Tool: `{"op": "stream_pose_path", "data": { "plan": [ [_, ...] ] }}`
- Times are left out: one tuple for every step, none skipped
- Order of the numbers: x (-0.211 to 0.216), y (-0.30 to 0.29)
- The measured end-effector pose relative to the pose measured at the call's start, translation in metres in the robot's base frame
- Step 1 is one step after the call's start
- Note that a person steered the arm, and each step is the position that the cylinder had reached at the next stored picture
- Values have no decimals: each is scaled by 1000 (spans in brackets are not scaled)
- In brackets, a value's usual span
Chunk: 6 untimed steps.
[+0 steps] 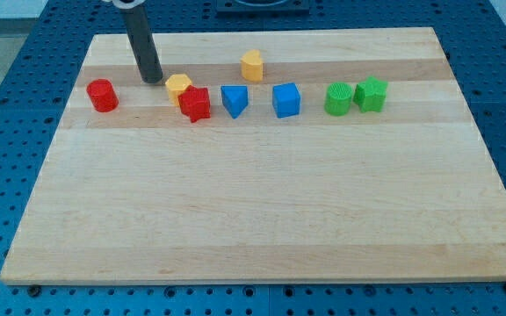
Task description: Nudge the red star a bit right
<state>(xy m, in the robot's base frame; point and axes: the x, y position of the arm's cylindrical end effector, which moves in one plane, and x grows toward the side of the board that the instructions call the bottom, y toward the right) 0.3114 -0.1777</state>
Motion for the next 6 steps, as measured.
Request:
{"op": "stream_pose_path", "data": {
  "plan": [
    [23, 0],
    [25, 0],
    [47, 0],
    [59, 0],
    [61, 2],
    [61, 28]
  ]
}}
